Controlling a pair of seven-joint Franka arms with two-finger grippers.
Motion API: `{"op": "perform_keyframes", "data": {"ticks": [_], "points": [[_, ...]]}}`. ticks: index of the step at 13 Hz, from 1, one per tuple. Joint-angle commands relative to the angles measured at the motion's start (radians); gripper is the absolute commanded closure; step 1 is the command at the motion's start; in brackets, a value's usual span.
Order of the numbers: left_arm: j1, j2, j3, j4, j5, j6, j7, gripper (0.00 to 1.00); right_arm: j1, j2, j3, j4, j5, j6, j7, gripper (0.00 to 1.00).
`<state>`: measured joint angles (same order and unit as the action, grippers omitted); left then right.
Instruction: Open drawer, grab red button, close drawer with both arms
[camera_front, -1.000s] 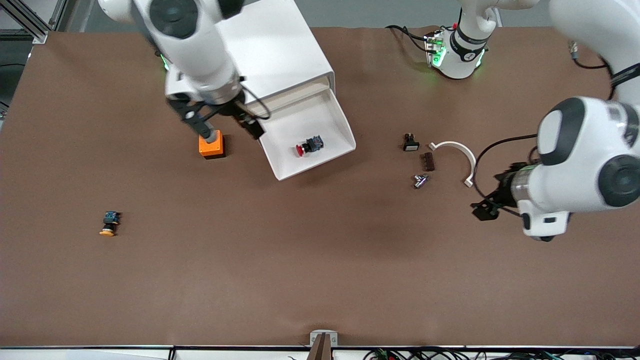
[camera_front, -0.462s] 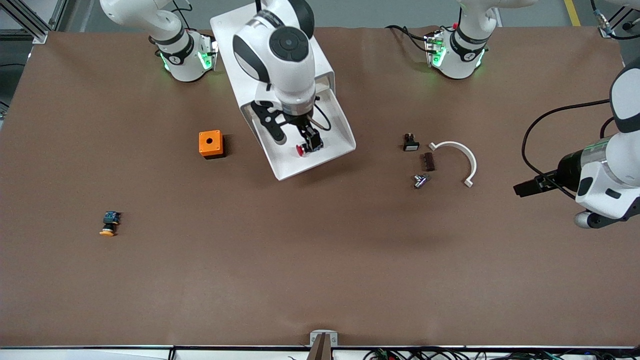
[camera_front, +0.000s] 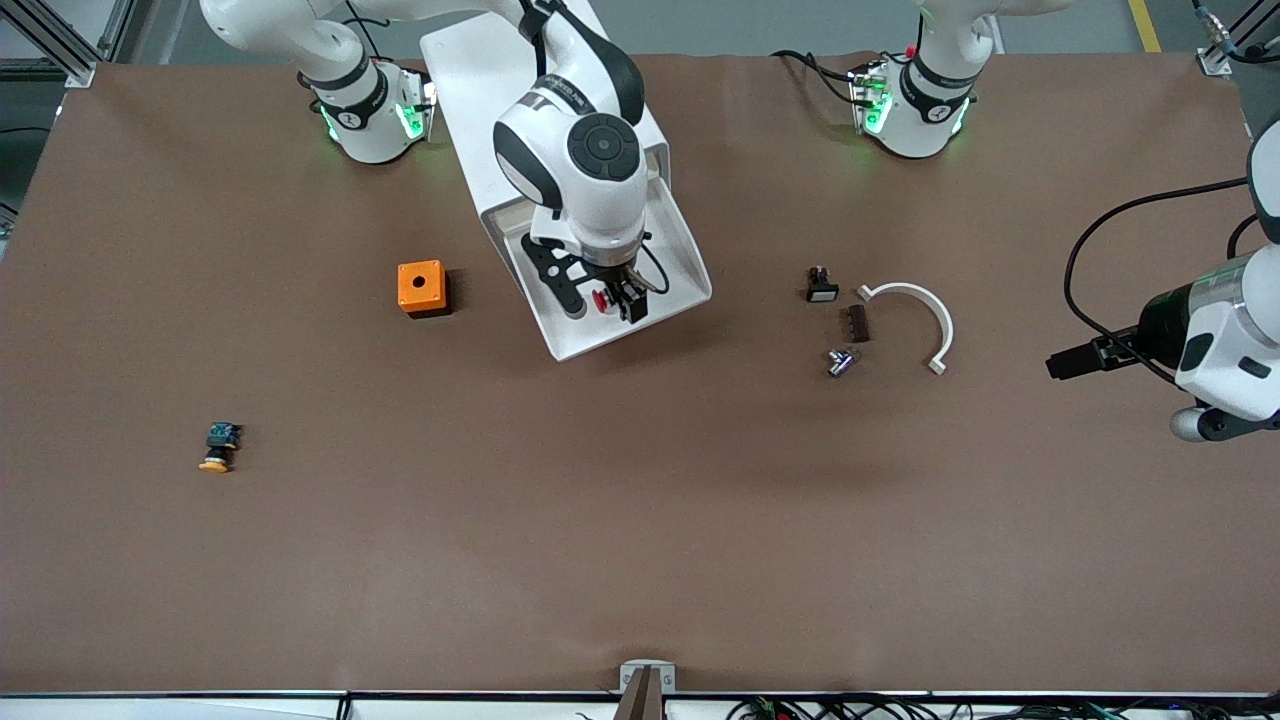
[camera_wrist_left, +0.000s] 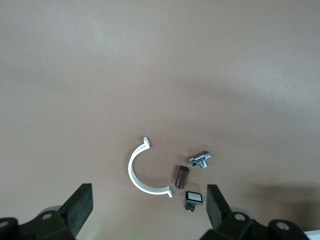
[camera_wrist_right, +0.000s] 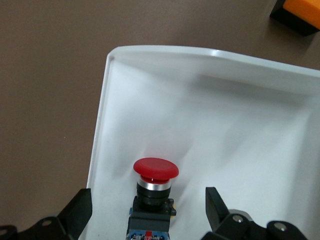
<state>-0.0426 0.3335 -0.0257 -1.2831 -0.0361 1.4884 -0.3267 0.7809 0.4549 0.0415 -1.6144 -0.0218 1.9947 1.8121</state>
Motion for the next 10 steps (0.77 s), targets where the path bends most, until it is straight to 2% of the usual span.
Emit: {"op": "perform_keyframes", "data": {"ticks": [1, 6, 8, 10], "points": [[-0.003, -0.042, -0.01, -0.038, 0.022, 0.018, 0.02, 0.0, 0.023, 0.018, -0.009, 0.027, -0.024, -0.002, 0.045, 0.0], [0.0, -0.088, -0.052, -0.053, 0.021, 0.027, 0.026, 0.0, 0.049, 0.054, -0.011, 0.044, -0.027, 0.007, 0.102, 0.0], [-0.003, -0.108, -0.074, -0.114, 0.019, 0.077, 0.015, 0.0, 0.051, 0.065, -0.011, 0.045, -0.027, 0.009, 0.124, 0.0], [-0.003, -0.129, -0.101, -0.212, 0.015, 0.194, -0.009, 0.0, 0.058, 0.076, -0.011, 0.059, -0.029, 0.007, 0.134, 0.0]]}}
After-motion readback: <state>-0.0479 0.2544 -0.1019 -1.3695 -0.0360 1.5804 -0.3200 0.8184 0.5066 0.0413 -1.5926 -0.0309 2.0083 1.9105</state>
